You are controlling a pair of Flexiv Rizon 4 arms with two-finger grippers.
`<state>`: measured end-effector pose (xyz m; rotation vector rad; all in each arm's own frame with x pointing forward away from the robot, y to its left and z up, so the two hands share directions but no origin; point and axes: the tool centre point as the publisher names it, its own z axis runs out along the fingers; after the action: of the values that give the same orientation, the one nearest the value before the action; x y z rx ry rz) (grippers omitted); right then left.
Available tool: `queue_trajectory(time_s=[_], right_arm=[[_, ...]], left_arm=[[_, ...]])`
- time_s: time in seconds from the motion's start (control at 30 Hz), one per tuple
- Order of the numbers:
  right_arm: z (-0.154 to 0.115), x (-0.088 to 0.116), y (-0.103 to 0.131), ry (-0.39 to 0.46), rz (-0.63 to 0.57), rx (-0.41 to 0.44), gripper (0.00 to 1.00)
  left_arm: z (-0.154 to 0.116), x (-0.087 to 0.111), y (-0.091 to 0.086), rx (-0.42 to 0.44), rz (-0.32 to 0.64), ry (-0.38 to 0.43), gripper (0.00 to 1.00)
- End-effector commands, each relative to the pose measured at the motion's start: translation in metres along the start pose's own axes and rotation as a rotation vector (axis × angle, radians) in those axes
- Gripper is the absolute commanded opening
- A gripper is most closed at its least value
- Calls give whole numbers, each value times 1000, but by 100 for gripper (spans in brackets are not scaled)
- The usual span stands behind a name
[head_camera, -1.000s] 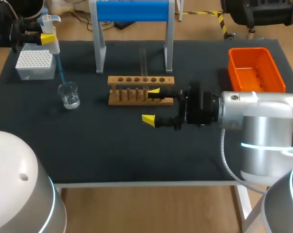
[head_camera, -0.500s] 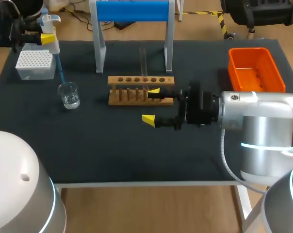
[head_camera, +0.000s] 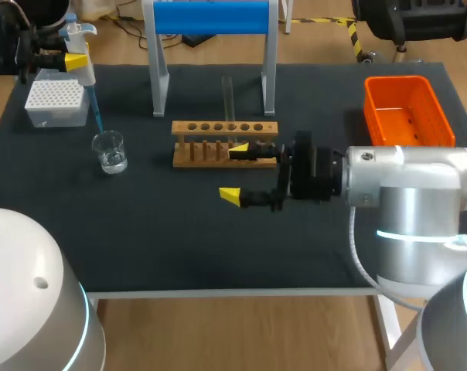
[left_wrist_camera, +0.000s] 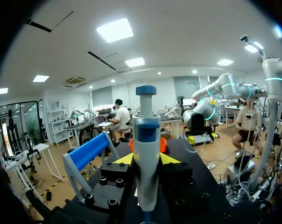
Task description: Invert the test tube, pick up the pipette, mount the tip to pipette, aspirate from beaker and dispense into the tube, eject the tip, return the pipette, and cap with the stopper.
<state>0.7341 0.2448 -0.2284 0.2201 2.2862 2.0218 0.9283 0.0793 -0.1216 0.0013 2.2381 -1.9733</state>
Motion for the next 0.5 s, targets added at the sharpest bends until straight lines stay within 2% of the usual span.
queue_trajectory(time_s=[0.03, 0.5], right_arm=[[49, 3, 3, -90, 10, 45, 100], [132, 4, -17, -212, -13, 89, 100]], left_arm=[[0, -1, 0, 1, 1, 2, 0], [0, -1, 0, 1, 1, 2, 0]])
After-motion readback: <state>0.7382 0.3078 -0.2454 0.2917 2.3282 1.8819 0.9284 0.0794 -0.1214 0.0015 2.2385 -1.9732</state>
